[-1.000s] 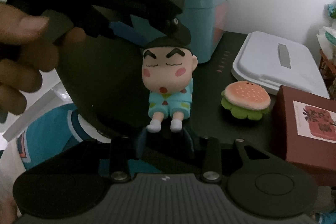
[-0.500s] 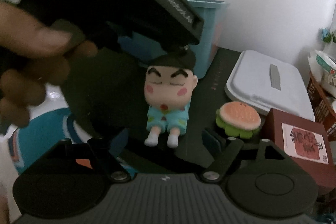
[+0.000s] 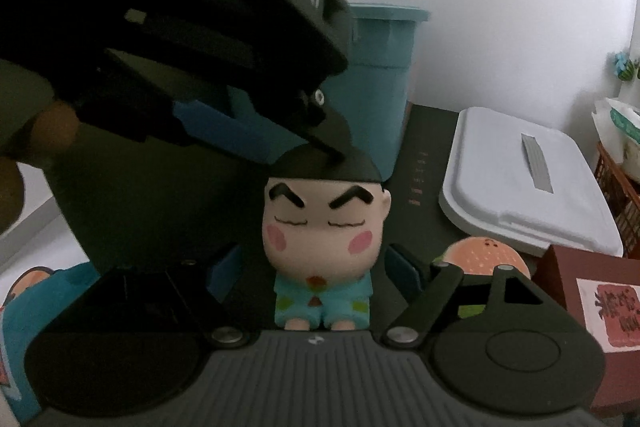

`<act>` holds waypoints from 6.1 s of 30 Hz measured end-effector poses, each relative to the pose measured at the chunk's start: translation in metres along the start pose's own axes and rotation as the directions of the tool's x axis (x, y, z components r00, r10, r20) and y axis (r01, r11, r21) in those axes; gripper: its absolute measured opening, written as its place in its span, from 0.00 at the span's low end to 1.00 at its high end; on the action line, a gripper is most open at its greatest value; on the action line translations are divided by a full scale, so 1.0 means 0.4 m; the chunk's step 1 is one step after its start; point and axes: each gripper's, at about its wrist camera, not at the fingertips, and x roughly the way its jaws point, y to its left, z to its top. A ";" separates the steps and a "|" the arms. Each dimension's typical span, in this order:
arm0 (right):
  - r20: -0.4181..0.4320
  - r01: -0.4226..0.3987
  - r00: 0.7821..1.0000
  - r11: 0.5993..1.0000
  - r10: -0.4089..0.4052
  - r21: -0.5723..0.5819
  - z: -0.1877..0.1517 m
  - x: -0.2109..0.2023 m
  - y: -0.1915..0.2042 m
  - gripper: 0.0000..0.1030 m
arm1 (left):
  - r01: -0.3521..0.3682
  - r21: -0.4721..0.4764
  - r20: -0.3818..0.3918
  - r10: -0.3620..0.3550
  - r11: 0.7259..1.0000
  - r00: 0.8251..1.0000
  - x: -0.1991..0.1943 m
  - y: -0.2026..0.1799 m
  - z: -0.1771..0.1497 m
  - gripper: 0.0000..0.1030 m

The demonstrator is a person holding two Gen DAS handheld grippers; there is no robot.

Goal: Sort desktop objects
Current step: 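Close the left tool on the figurine's head and lift it, then carry the held figurine with the left tool toward the teal bin, then lower the figurine into the teal bin with the left tool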

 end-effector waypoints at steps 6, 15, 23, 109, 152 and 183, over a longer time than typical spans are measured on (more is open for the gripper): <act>0.006 0.027 1.000 1.000 -0.027 -0.005 -0.002 0.019 0.007 0.60 | 0.018 -0.035 0.008 -0.018 0.999 1.000 -0.002 0.025 0.013 0.45; 0.015 0.004 1.000 1.000 -0.003 -0.017 -0.004 -0.004 -0.008 0.59 | 0.049 0.001 -0.001 -0.049 0.999 0.999 0.004 0.011 0.013 0.47; 0.007 -0.040 0.999 0.999 0.040 -0.019 0.023 -0.082 -0.058 0.59 | 0.123 0.105 0.026 -0.126 0.987 0.992 -0.031 -0.046 0.010 0.57; 0.029 -0.355 0.935 0.932 0.354 0.066 0.079 -0.401 -0.268 0.57 | 0.420 0.250 0.028 -0.440 0.872 0.897 -0.140 -0.167 -0.043 0.62; 0.185 -0.298 0.945 0.942 0.269 0.152 -0.067 -0.333 -0.391 0.76 | 0.135 0.263 0.150 -0.179 0.955 0.972 -0.102 -0.168 0.026 0.62; 0.273 -0.289 0.934 0.939 0.232 0.188 -0.064 -0.417 -0.425 0.84 | -0.182 0.338 0.295 0.079 0.923 0.952 -0.269 -0.257 0.303 0.62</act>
